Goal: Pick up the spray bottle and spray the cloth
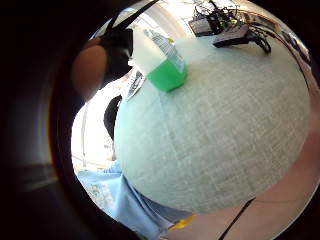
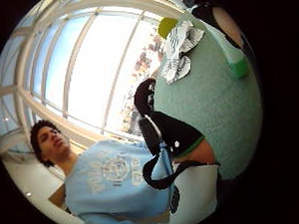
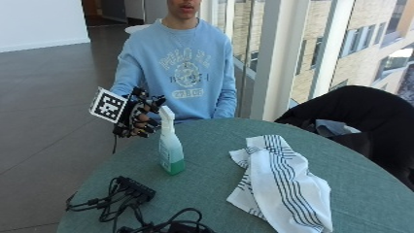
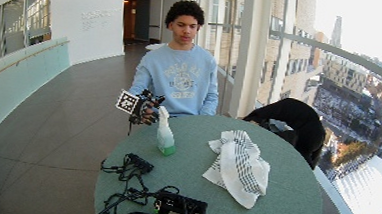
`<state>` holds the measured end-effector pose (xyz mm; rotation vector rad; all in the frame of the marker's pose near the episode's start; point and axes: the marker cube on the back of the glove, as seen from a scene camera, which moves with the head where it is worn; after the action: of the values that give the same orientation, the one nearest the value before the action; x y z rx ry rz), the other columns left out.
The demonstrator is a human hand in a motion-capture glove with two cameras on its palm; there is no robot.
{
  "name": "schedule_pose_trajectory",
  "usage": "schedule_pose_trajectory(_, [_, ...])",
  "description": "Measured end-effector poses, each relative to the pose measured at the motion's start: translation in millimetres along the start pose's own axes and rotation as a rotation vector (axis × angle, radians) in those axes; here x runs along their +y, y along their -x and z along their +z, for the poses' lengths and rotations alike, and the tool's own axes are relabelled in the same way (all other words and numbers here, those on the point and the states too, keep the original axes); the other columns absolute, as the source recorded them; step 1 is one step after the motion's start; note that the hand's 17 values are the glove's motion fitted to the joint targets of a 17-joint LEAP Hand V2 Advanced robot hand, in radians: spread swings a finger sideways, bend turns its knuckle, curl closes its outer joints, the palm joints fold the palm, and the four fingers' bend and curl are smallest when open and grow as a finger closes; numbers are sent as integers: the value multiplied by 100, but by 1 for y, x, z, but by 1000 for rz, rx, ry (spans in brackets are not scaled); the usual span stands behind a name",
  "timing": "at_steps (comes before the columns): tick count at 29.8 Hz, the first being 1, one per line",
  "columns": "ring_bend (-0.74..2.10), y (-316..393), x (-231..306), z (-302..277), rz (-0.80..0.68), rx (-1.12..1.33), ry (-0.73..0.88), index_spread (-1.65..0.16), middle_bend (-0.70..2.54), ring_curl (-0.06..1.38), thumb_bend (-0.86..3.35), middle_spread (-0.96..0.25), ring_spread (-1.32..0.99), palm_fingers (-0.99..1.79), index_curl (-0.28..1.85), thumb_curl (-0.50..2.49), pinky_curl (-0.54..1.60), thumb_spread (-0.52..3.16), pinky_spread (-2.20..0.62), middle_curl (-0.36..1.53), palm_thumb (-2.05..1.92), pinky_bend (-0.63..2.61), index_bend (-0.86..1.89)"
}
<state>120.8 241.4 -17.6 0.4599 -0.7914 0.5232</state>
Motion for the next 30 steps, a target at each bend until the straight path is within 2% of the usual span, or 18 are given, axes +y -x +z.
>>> schedule_pose_trajectory(16, [35,-34,-77,18,79,-111,5,-42,26,33,-2,-8,-2,57,20,29,37,103,18,39,58,37,10])
schedule_pose_trajectory(30, [32,-47,-106,48,97,-226,-12,-39,21,32,-1,-8,-2,66,25,31,35,97,19,38,64,32,18])
